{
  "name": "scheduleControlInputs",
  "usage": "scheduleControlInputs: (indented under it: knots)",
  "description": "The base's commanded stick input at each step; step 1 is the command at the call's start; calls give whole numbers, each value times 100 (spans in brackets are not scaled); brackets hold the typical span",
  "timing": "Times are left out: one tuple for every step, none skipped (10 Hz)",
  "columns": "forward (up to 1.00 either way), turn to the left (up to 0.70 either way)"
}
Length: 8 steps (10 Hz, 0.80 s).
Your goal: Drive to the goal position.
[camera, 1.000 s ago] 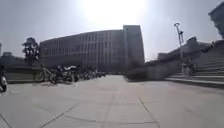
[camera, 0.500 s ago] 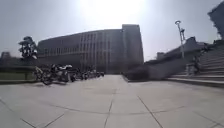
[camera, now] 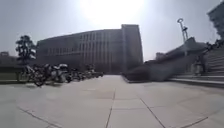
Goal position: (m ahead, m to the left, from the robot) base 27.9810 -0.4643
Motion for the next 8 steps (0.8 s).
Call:
scheduleControlInputs:
  knots:
    - [100,-21]
    - [100,-3]
    - [100,-1]
    - [100,0]
    - [100,0]
    - [100,0]
    - [100,0]
    - [100,0]
